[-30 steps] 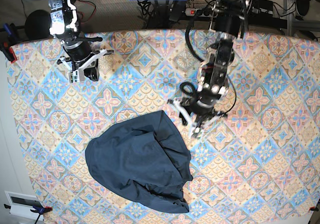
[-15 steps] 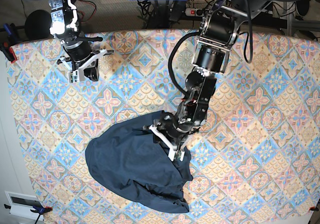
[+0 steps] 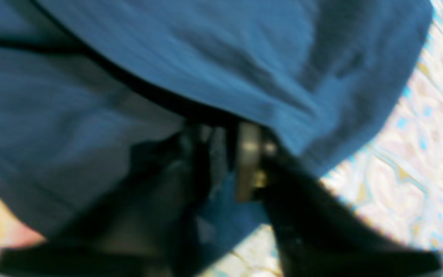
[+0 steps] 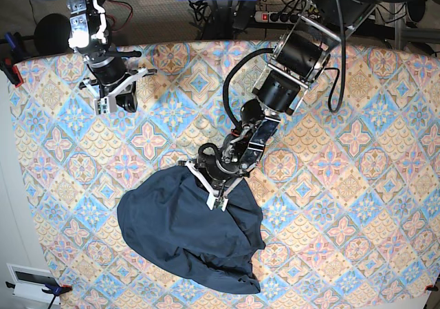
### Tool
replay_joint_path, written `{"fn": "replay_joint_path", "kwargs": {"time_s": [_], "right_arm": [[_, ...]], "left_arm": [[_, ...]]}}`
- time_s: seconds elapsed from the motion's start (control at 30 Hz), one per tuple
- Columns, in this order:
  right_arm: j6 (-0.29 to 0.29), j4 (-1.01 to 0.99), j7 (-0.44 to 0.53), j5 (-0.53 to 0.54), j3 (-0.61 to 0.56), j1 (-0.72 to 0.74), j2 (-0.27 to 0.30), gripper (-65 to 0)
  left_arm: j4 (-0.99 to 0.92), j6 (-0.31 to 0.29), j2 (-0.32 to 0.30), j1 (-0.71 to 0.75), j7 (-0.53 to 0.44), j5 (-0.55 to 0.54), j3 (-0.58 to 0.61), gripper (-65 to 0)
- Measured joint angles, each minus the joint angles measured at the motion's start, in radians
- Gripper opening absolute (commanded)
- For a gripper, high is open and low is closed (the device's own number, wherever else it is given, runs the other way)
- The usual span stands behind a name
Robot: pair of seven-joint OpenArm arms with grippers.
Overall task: Layout the t-shirt on the table in an organized manner, then fold the t-shirt properly
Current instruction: 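Drag the held shirt edge with the left gripper away from the pile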
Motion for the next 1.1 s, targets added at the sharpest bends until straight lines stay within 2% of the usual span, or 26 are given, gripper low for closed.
{"fn": "replay_joint_path", "kwargs": {"time_s": [0.07, 0.2, 0.3, 0.4, 0.63, 0.73, 0.83, 0.93, 1.1], "right_arm": [[-0.001, 0.0, -0.001, 0.0, 0.0, 0.0, 0.0, -65.0], [0.0, 0.0, 0.0, -0.004, 0.002, 0.009, -0.001, -65.0], [0.0, 0.0, 0.003, -0.004, 0.002, 0.008, -0.003, -65.0], [0.0, -0.001, 0.0, -0.003, 0.003, 0.007, -0.001, -65.0], [0.0, -0.002, -0.001, -0.004, -0.003, 0.011, 0.002, -65.0], [0.0, -0.005, -0.003, -0.004, -0.002, 0.01, 0.003, -65.0], [0.0, -0.005, -0.012, 0.0, -0.004, 0.011, 0.0, -64.2], [-0.001, -0.006, -0.049, -0.001, -0.011, 0.011, 0.005, -59.8], [0.003, -0.006, -0.052, -0.002, -0.089, 0.027, 0.003, -53.1]], "left_arm": [[0.055, 0.0, -0.027, 0.012, 0.009, -0.002, 0.0, -63.6], [0.303, 0.002, -0.172, 0.107, 0.019, -0.005, -0.004, -65.0], [0.479, 0.003, -0.293, 0.22, 0.097, -0.006, -0.003, -65.0], [0.638, 0.0, -0.412, 0.33, 0.111, -0.003, -0.017, -65.0], [0.966, -0.013, -0.573, 0.634, 0.11, -0.014, -0.291, -65.0], [1.104, 0.0, -0.615, 0.78, 0.121, -0.002, -0.472, -65.0], [1.194, -0.015, -0.612, 0.859, 0.1, -0.008, -0.681, -65.0], [1.194, -0.014, -0.602, 0.882, 0.119, -0.076, -0.854, -65.0], [1.189, 0.004, -0.605, 0.923, 0.114, -0.233, -1.127, -65.0]]}}
